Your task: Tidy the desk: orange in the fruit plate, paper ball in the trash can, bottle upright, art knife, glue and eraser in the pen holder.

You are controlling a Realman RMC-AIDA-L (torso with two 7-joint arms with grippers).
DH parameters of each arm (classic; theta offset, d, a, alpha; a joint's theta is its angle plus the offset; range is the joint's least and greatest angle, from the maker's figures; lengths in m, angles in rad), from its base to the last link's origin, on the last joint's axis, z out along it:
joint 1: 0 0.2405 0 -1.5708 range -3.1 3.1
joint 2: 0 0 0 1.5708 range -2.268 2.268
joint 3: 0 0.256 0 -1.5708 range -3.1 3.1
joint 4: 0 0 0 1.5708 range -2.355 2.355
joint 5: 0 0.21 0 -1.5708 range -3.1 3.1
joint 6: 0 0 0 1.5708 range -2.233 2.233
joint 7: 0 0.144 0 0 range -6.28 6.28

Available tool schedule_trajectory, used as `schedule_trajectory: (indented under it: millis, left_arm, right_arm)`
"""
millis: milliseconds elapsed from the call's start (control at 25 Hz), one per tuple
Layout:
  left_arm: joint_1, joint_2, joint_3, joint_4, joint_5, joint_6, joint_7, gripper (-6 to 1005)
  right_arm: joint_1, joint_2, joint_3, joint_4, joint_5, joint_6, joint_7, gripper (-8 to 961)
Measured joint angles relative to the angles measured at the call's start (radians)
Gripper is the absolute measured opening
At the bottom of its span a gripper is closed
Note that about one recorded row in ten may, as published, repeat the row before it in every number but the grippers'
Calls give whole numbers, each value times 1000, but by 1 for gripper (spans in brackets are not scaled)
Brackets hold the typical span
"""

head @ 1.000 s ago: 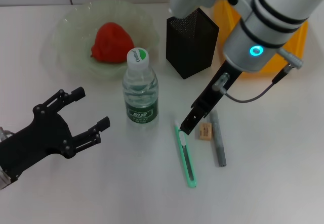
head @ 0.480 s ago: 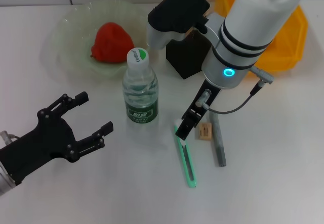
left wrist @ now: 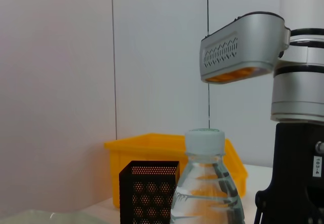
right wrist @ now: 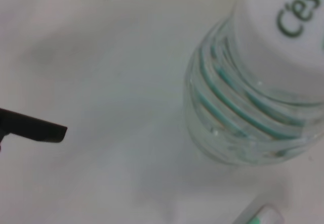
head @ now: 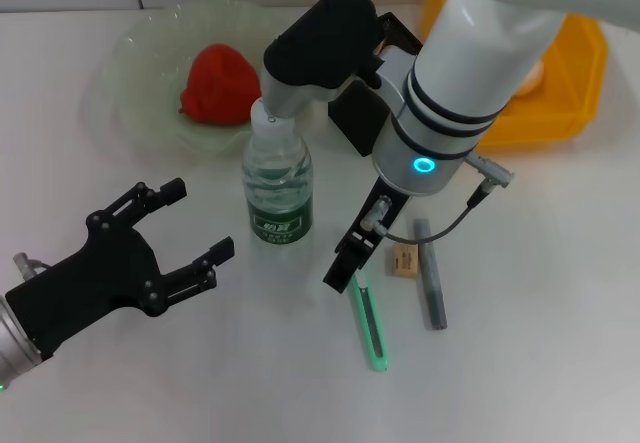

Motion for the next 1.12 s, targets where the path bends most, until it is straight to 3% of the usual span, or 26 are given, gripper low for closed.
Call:
schedule_trajectory:
  millis: [280,1120]
  left_arm:
    - [-2,0,1,-2,0,-1,1,862]
    - [-2,0,9,-31,0,-8,11,862]
  right_arm:
    - [15,0,-86,6,0,44,38,788]
    - [35,0,-138,68,23,95,41,722]
